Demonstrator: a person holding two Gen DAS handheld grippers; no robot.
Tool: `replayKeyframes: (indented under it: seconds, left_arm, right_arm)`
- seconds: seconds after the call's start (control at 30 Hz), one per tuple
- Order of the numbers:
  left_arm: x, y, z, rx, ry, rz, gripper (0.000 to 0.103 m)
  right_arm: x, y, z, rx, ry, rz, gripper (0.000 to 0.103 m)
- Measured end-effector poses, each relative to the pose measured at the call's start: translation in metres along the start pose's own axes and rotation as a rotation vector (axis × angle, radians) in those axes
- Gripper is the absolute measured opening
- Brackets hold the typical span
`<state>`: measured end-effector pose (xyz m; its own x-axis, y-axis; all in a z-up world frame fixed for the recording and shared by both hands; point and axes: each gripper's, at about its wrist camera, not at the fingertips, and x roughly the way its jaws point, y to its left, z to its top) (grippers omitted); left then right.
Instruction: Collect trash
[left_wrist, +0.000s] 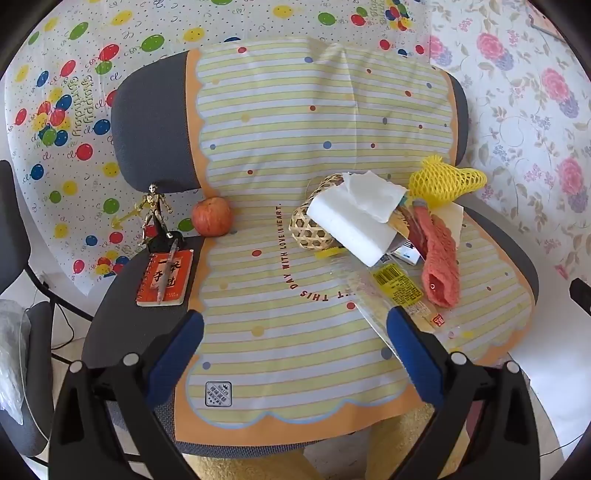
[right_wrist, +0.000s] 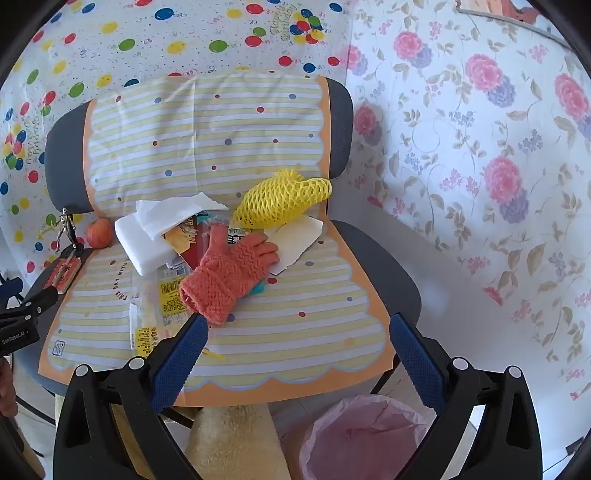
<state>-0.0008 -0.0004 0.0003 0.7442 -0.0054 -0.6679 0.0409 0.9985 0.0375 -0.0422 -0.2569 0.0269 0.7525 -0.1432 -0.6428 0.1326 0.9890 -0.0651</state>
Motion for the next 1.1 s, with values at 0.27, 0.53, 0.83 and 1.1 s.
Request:
replayKeyframes:
  seconds: [0.27, 0.53, 0.83, 1.1]
  left_arm:
    - [0.0, -0.003, 0.0, -0.018, 0.016, 0.002, 0.096]
    - [0.004, 0.006, 0.0, -0.021, 0.015, 0.006, 0.096]
    - [0.004, 0.008, 0.0, -0.022, 0.019, 0.011, 0.096]
    - [0.003, 0.013, 0.001, -0.029, 0.021, 0.011, 0.096]
  right_arm:
    - [0.001, 0.0, 0.0, -0.001, -0.003, -0.001, 0.097]
    - [0.001, -0.001, -0.001, 0.0, 0.004, 0.002, 0.097]
    - [0.001, 0.0, 0.0, -0.002, 0.0, 0.004, 0.097]
    - [0.002, 0.003, -0.001, -0.005, 0.003, 0.007, 0.097]
